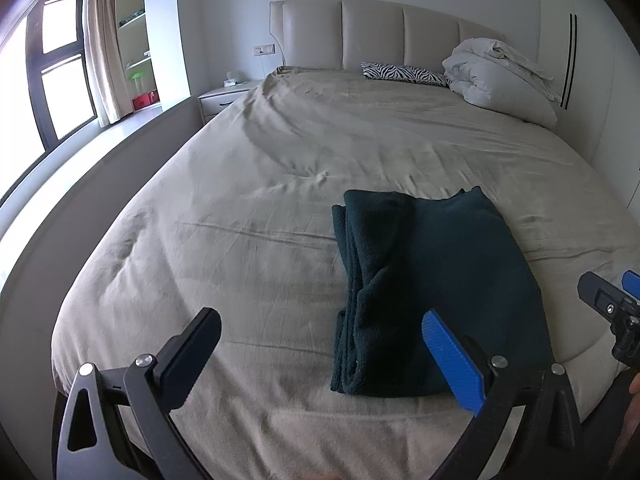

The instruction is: Fold small clothes

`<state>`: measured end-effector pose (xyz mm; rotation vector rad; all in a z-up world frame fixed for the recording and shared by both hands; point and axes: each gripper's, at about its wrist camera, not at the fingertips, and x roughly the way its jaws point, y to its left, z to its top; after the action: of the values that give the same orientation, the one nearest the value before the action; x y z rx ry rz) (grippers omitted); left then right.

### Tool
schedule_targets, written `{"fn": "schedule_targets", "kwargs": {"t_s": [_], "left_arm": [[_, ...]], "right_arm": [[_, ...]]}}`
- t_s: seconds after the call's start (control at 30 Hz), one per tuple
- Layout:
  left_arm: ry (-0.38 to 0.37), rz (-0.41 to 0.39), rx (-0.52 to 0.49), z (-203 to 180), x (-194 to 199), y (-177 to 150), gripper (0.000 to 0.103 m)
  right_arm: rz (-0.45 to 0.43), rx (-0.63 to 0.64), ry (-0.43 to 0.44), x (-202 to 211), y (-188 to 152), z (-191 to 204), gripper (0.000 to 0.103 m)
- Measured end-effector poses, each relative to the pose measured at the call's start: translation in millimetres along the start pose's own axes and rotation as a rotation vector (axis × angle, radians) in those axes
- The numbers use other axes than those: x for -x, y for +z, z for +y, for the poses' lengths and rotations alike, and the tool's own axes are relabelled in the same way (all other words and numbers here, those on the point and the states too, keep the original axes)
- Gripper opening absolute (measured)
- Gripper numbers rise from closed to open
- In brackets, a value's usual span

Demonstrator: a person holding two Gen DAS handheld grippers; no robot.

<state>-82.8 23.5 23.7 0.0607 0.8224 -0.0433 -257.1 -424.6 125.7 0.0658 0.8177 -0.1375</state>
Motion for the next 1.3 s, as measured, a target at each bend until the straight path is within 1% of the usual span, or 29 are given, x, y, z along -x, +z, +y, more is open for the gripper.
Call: {"fn": "schedule_targets", "kwargs": {"t_s": [0.53, 1.3], "left_arm": [[-0.005, 0.025, 0.000, -0.9, -7.6, -5.8, 0.103], [-0.009, 0.031, -0.001, -3.7, -8.7, -9.4, 0.103]], "right_arm": [[0.019, 0.002, -0.007, -9.4, -7.3, 5.5, 0.103], [0.025, 0.002, -0.006, -11.3, -10.6, 8.5, 0.103]]}}
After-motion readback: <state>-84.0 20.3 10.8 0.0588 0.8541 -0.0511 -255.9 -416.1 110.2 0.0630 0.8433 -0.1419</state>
